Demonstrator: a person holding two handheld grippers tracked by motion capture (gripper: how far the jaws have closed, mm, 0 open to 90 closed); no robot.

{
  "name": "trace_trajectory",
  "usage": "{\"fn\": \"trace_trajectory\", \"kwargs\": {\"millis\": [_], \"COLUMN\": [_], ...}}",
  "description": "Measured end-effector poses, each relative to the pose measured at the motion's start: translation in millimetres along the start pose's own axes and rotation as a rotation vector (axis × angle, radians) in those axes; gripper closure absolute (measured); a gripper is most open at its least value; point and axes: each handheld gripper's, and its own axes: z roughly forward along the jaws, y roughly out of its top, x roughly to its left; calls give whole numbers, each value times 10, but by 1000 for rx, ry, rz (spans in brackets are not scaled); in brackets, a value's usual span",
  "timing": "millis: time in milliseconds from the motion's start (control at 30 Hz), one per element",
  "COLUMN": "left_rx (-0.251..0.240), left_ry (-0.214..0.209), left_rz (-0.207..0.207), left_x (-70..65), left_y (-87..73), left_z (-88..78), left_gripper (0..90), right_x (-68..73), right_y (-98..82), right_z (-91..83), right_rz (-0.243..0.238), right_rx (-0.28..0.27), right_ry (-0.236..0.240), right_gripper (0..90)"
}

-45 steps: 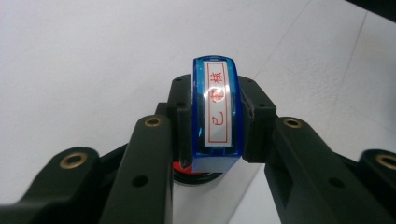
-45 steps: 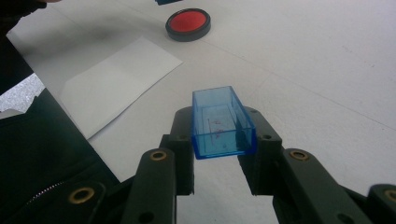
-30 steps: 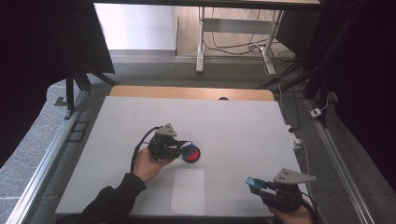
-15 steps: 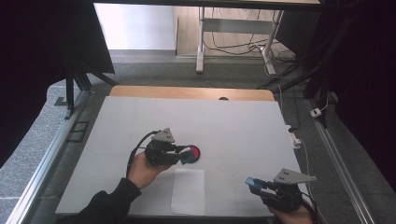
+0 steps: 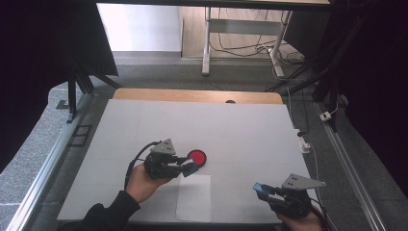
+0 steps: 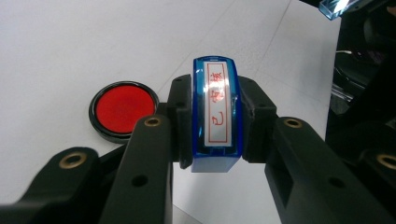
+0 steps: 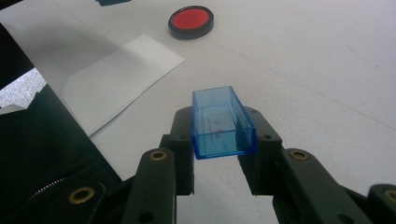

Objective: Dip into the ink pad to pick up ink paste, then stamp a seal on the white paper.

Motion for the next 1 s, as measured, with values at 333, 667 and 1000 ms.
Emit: {"fn": "trace_trajectory", "kwargs": {"millis": [333, 667, 1000], "left_rx": [5, 14, 35], "left_ry": [-12, -21, -34], "left_rz": [16, 18, 20], "left_x": [-93, -166, -205], "left_y": [-42, -90, -137], "left_z": [3, 38, 117], "left_gripper": [692, 692, 692], "right_x": [-2, 4, 5], "right_y": [-1, 1, 3], "right_z": [-1, 2, 4], "right_rz": [0, -3, -5], "right_rx": [-1, 0, 2], "right_ry": [1, 2, 3], "right_gripper": [683, 683, 683]}}
